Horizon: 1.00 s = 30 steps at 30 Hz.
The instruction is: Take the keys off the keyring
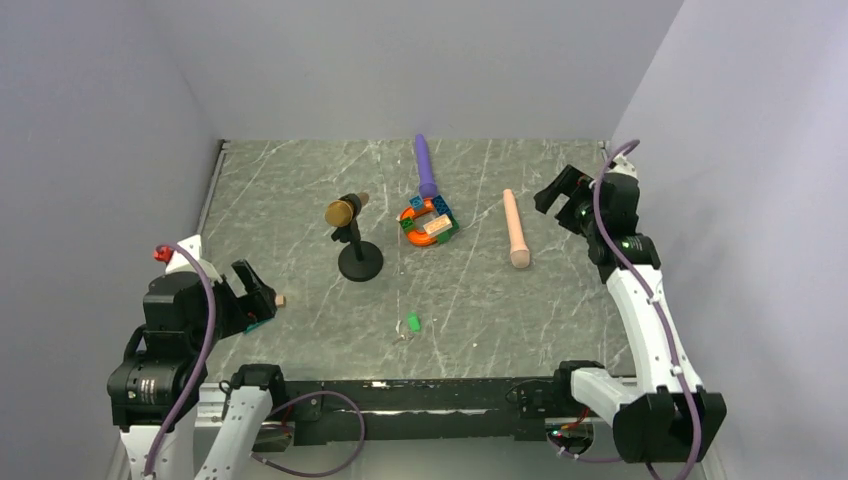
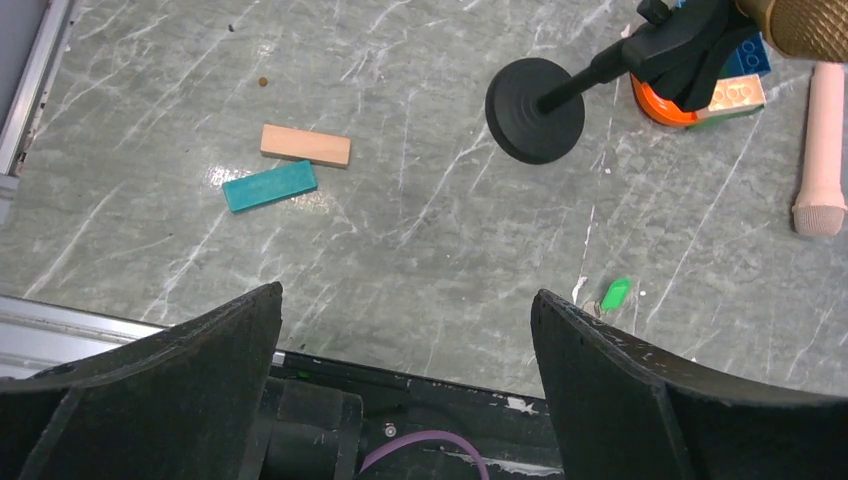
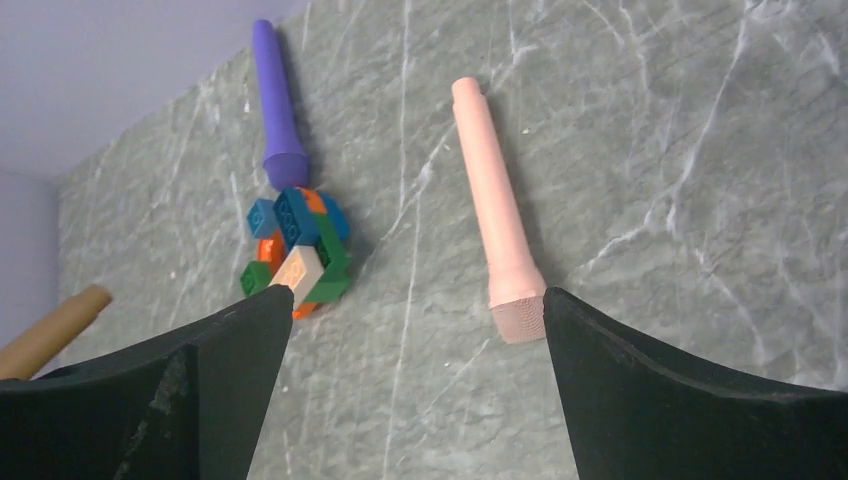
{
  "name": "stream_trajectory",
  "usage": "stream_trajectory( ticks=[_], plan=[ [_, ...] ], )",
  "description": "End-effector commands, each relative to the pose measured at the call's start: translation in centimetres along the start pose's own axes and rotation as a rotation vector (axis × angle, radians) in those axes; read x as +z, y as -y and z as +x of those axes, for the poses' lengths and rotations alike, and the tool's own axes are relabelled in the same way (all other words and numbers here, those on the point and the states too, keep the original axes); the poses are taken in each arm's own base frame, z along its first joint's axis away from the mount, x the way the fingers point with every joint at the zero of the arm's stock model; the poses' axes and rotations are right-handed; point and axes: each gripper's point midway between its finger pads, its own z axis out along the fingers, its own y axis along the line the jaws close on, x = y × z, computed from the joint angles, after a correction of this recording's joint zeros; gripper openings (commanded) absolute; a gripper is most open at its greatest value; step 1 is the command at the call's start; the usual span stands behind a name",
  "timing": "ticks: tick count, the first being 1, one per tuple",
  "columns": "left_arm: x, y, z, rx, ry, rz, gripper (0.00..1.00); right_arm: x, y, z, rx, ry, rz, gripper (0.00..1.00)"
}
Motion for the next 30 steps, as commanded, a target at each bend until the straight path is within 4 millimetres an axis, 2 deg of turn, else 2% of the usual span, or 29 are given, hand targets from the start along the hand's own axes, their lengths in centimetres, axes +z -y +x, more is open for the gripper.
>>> stream_trajectory(
  ticks=[1,2,4,7,8,10,13,17,20,24,27,30],
  plan=[
    [-0.2,1.1,0.0,0.058,0.014,0.082,0.98,-2.5,-0.7,0.9,0.1,-0.052,-0.005,1.0],
    [-0.3,1.3,0.1,0.071,0.008,0.098,0.98,-2.8,-0.7,1.1,0.128,-0.067,0.007,1.0],
    [-0.6,2.0,0.3,0.104,-0.004,0.145,0.98,-3.4,-1.8,1.4,0.12,-0.099,-0.054,1.0],
    [-0.8,2.7,0.7,0.145,-0.018,0.197,0.98,-3.8,-3.0,4.4,0.17,-0.199,-0.157,1.0],
    [-0.7,2.9,0.8,0.157,-0.024,0.213,0.98,-4.0,-4.1,5.7,0.162,-0.245,-0.252,1.0],
    [-0.7,3.3,1.1,0.174,-0.036,0.243,0.98,-4.5,-5.7,7.1,0.157,-0.313,-0.374,1.0],
    [-0.4,3.7,1.7,0.184,-0.06,0.272,0.99,-4.4,-6.3,8.9,0.159,-0.399,-0.402,1.0],
    [0.4,3.9,2.6,0.182,-0.093,0.287,0.96,-5.0,-8.0,11.5,0.01,-0.493,-0.451,1.0],
    [0.7,4.2,2.8,0.181,-0.107,0.298,0.95,-5.3,-9.1,15.2,-0.185,-0.592,-0.383,1.0],
    [0.8,4.3,3.0,0.181,-0.119,0.308,0.94,-7.0,-12.7,19.8,-0.247,-0.72,-0.564,1.0],
    [0.8,4.3,3.1,0.187,-0.121,0.307,0.94,-7.8,-14.7,21.4,-0.277,-0.739,-0.686,1.0],
    [0.7,4.2,3.1,0.189,-0.118,0.305,0.94,-7.7,-15.3,23.2,-0.337,-0.771,-0.719,0.97]
  ],
)
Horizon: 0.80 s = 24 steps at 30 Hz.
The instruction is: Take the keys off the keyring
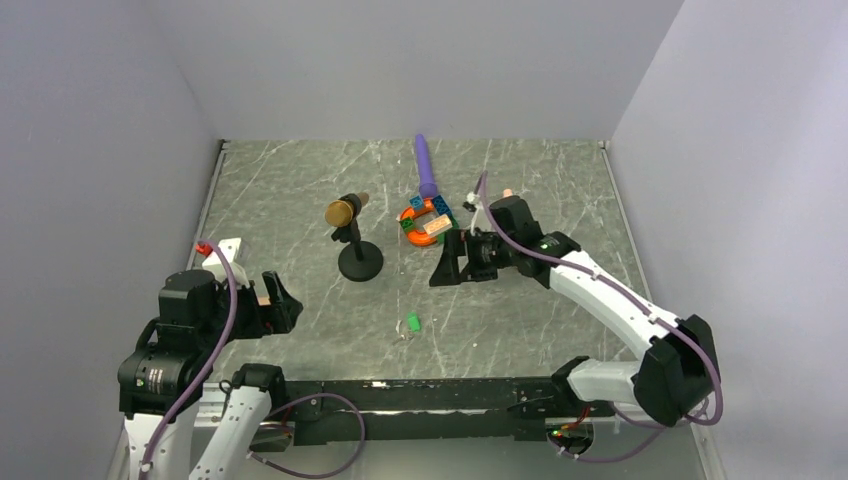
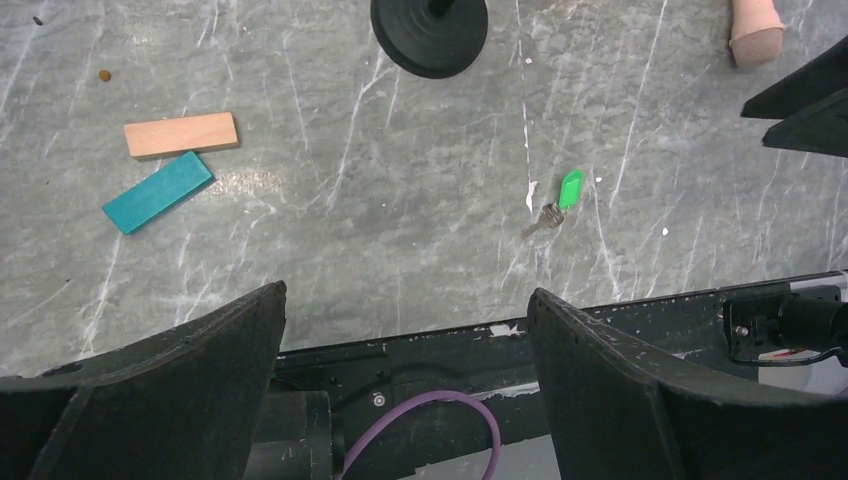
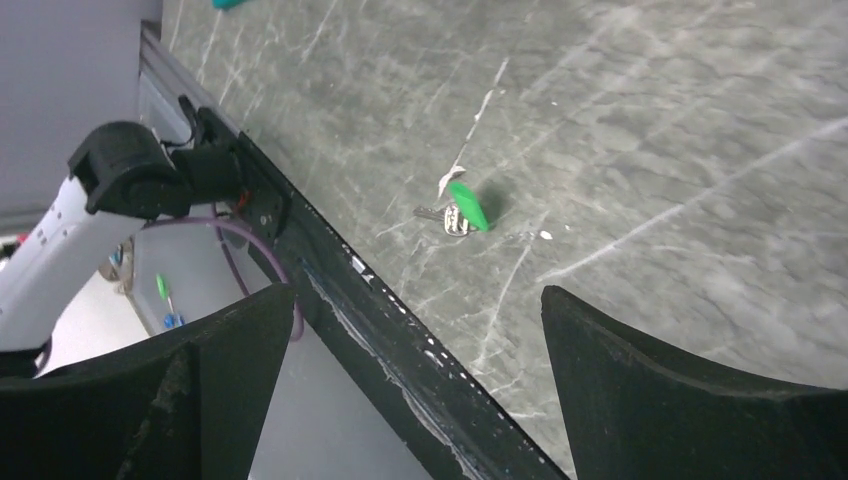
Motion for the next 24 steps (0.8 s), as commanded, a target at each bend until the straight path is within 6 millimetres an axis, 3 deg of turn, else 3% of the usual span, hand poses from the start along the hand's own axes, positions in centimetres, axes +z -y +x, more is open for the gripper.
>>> stream_trajectory(
  ticks=[1,10,14,24],
  plan=[
    [0.1,0.5,-0.6,0.029,0.022,0.028,0.94,2.0,-1.7,0.0,-0.133,-0.021,-0.082,0.95],
    [0.2,0.8,-0.7,0.036,0.027,0.052,0.94,7.9,0.3,4.1,-0.232,-0.231,-0.032,0.82],
    [0.0,0.8,-0.9,0.043,0.034,0.045,0.94,9.3,1.1,4.3,-0.256,-0.254,-0.008,0.79],
    [-0.2,0.4,-1.2,0.061,0.046,0.024,0.93,12.4,0.9,5.2,-0.273,-0.314,-0.055,0.7]
  ],
)
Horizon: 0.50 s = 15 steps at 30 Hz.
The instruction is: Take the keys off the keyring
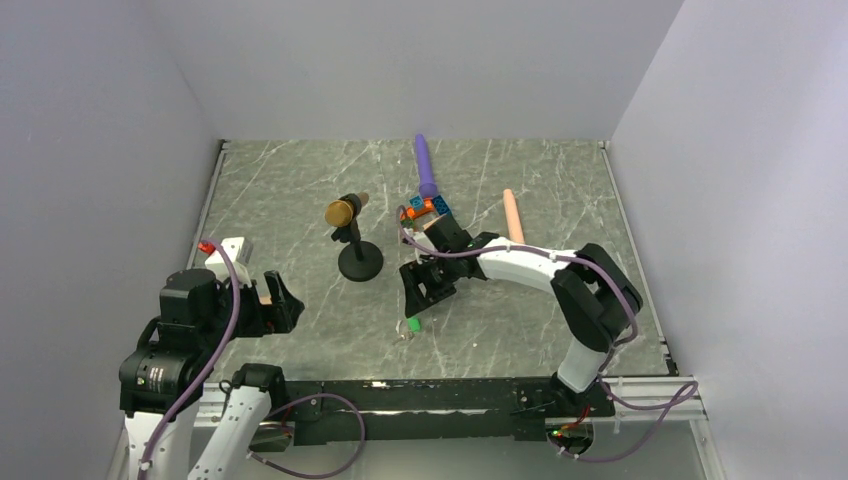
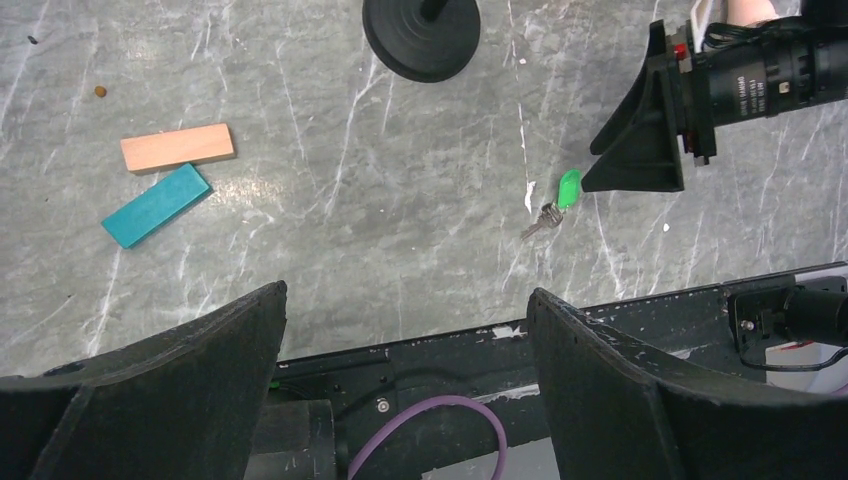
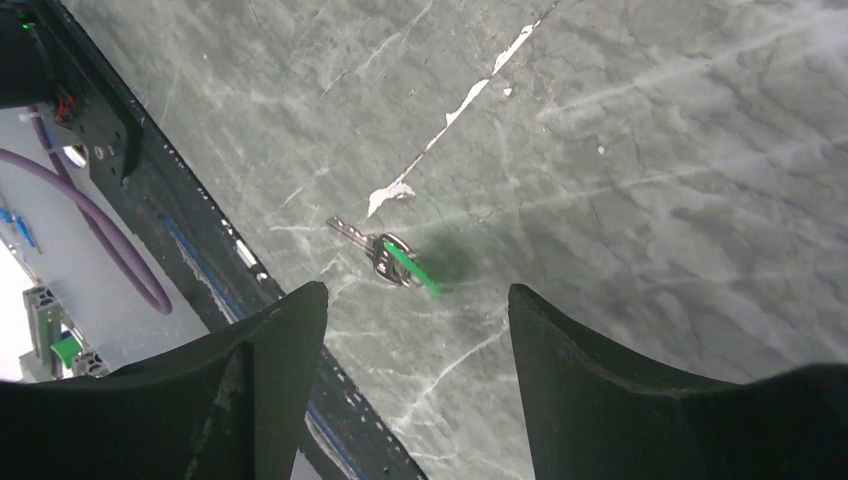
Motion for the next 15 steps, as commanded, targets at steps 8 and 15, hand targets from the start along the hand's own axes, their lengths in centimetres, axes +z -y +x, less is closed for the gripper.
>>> stream_trajectory(
  ticks=[8,15],
  plan=[
    [-0.6,-0.1,-1.3,0.042,0.04,-0.016,0.93,1.7,-0.8,-0.6,-0.081,-0.018,-0.056,0.61],
    [-0.5,-0.2,-1.4,0.042,0.039,-0.022,0.93,2.1,-1.5,-0.2,-0.096,-0.04,-0.09,0.52]
  ],
)
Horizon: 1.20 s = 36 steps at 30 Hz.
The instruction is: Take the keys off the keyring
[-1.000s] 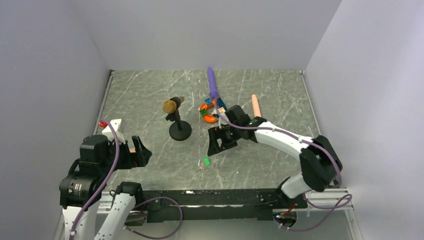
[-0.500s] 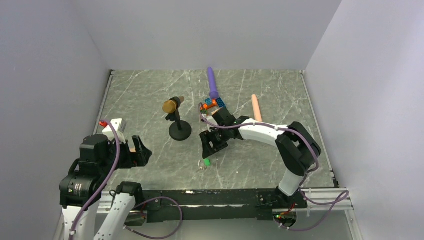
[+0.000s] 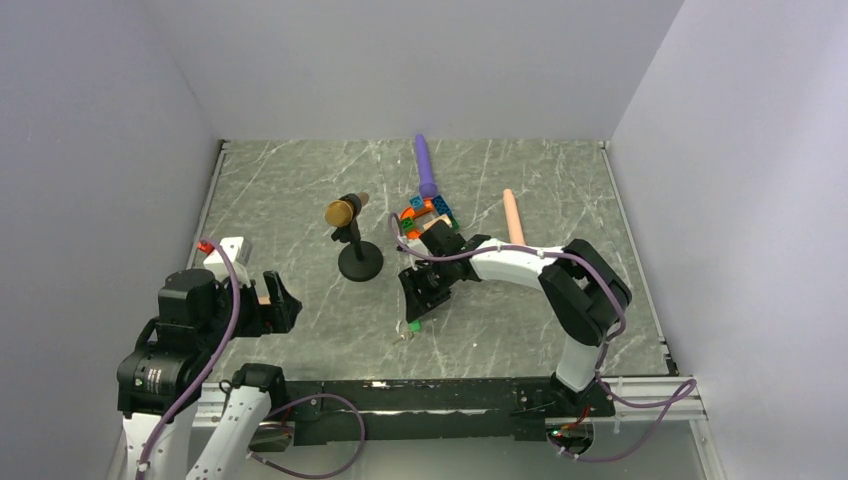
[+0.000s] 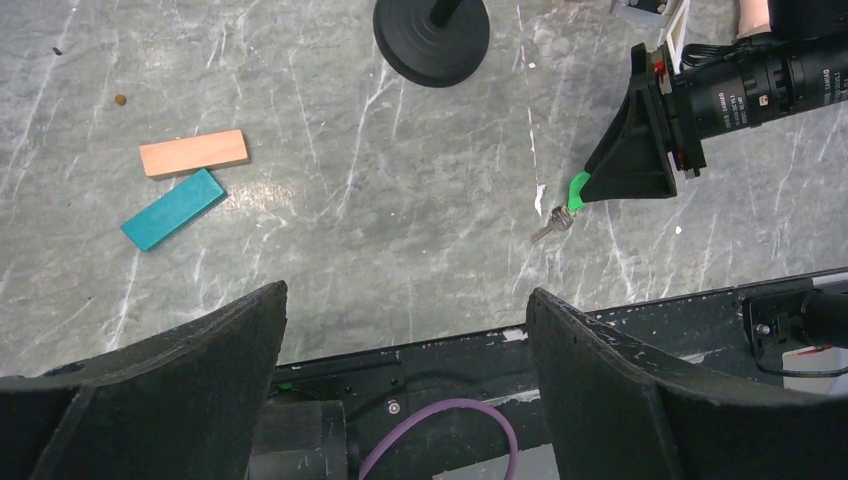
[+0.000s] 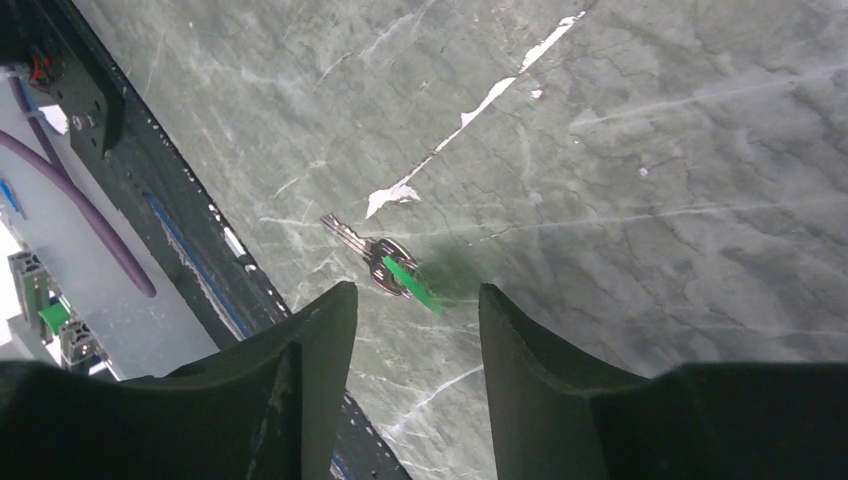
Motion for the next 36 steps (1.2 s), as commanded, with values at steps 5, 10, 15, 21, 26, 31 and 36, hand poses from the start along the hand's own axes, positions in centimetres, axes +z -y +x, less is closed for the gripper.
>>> stream_trajectory(
  ticks=[5,10,15,21,26,31,36],
  plan=[
    [-0.2,0.0,-1.3,0.02,0.031,-0.012,0.93,0.4,-1.8,-1.5,-0.06,0.014,-0.071,0.42],
    [-0.1,-0.2,-1.4,0.013,0.03,-0.022,0.93,0.3,-1.8,-1.4,-0.065,0.002,-0.067,0.16],
    [-0.4,-0.3,-1.6,0.017,0.042,-0.032,0.93,-0.7,-2.5,-1.8,-0.08,0.001,-0.07,0.0],
    [-2.1,0.1,-3.3,0.025,0.084,-0.037,0.93,-5.1,-5.8,-4.6,-0.142,0.083,-0.069,0.0],
    [-4.4,2.0,-7.4,0.037,0.174,0.01,0.93,-11.2,-9.2,-8.2,-0.225,0.219,-0.019,0.0],
    [-7.5,6.0,-12.2,0.06,0.296,0.171,0.94,-17.9,-13.5,-11.3,-0.292,0.386,-0.016,0.0],
    [-10.4,10.5,-16.4,0.099,0.432,0.382,0.95,-24.0,-17.9,-13.1,-0.353,0.537,-0.064,0.0]
  ],
)
